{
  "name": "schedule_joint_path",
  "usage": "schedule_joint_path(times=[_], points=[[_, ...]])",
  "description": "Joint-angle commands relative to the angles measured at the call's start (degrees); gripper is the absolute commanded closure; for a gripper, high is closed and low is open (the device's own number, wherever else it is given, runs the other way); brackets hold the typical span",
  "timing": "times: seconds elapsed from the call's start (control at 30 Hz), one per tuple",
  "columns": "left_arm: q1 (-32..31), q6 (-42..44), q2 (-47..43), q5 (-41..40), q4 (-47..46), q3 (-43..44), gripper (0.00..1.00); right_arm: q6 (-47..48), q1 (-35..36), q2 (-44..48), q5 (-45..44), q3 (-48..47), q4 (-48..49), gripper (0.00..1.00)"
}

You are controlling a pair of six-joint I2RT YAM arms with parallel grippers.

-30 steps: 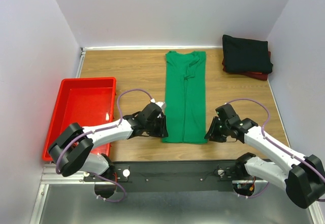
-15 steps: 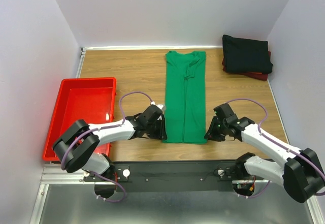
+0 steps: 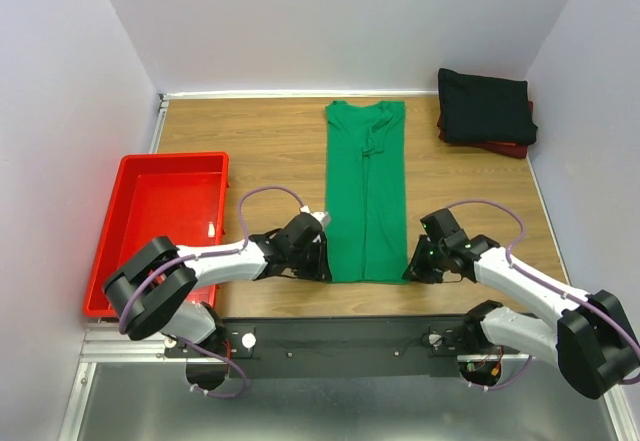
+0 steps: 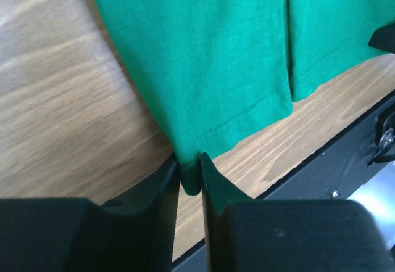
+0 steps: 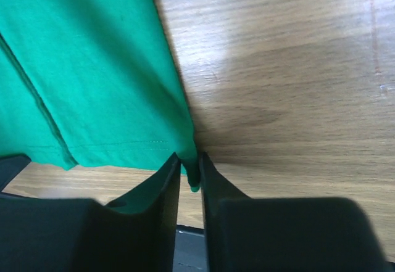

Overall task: Fold and stack the t-shirts
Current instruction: Fold the tshirt

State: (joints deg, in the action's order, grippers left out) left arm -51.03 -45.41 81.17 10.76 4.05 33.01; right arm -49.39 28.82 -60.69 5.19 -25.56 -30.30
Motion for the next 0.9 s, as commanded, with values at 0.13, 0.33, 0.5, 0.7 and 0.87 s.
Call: schedule_joint_path(times=[0.13,0.33,0.5,0.7,0.87], points=[[-1.71,-1.44,-0.74,0.66,1.92,-1.55,0.97,-0.10,0.71,0.92,1.58,0.87,0.86,0.89],[-4.26,-3.54,-2.33,0.05,2.62,-2.69,1.00,-1.85,5.62,2.32,0.36,0.95,0.08,1.00],[-5.58,-4.07,-5.13,-2.14,5.86,-1.47,1.00,-3.00,10.55,4.08,-4.91,-3.16,-3.88,0.99],[-2.59,1.01,-2.60,-5.75,8.16,5.29,1.00,1.83,10.56,-1.00,-15.20,-12.65,-6.87,0.99],[2.41,5.41,3.29,-6.37,9.04,14.87,1.00,5.70,10.47,-13.12,-23.81,-25.49,-6.87,0.99]])
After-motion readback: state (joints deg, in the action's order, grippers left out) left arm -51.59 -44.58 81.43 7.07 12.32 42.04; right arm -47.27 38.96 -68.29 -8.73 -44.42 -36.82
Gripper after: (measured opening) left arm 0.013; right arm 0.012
